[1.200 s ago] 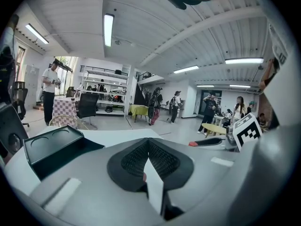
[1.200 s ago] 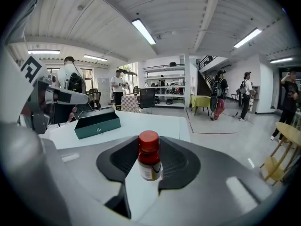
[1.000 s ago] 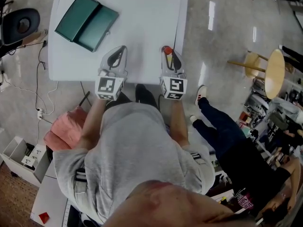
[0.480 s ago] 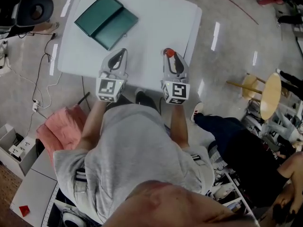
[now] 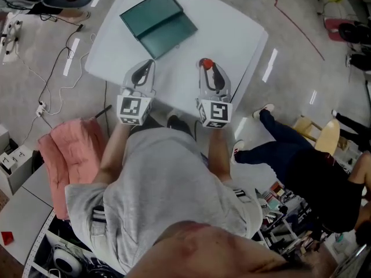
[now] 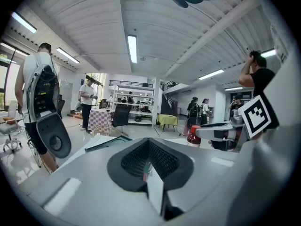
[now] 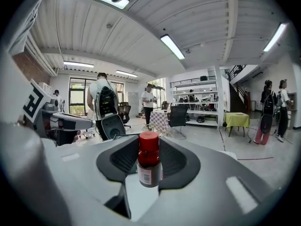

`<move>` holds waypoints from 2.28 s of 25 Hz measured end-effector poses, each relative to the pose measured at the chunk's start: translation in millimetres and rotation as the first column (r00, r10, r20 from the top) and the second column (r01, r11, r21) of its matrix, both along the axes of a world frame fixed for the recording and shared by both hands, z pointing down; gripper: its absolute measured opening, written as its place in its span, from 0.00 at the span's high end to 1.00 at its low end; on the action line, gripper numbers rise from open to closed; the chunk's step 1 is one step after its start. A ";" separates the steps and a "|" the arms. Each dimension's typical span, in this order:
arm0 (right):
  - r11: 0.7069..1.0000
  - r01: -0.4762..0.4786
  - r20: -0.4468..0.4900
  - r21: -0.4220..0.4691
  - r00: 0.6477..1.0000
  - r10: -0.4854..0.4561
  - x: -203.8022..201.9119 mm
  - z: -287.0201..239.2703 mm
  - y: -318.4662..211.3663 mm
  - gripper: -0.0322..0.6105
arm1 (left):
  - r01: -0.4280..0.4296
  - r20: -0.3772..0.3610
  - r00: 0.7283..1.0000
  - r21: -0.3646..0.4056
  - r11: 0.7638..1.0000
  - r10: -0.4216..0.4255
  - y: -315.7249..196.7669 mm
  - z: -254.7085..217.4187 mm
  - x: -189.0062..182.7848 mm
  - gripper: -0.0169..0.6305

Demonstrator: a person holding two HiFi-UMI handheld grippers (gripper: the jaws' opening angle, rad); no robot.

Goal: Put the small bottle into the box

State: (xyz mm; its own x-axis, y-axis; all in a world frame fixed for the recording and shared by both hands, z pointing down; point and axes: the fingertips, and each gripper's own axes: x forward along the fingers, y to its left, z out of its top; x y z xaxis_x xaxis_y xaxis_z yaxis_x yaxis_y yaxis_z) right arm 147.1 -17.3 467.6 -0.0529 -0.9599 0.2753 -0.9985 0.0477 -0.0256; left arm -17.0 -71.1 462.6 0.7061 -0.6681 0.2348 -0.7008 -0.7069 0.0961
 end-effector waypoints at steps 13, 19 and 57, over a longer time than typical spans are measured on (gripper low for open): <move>0.980 0.196 -0.003 -0.019 0.981 -0.196 -87.2 4.7 -68.3 0.74 | 0.167 -0.002 0.986 -0.025 0.986 -0.167 -36.6 5.3 -84.8 0.96; 0.963 0.266 -0.012 -0.034 0.964 -0.266 -115.7 15.7 -95.7 0.74 | 0.219 0.000 0.976 -0.037 0.975 -0.219 -53.4 13.3 -108.6 0.96; 0.913 0.375 0.043 -0.162 0.927 -0.373 -182.2 111.0 -203.9 0.74 | 0.285 0.053 0.959 -0.150 0.947 -0.280 -134.2 83.6 -146.8 0.96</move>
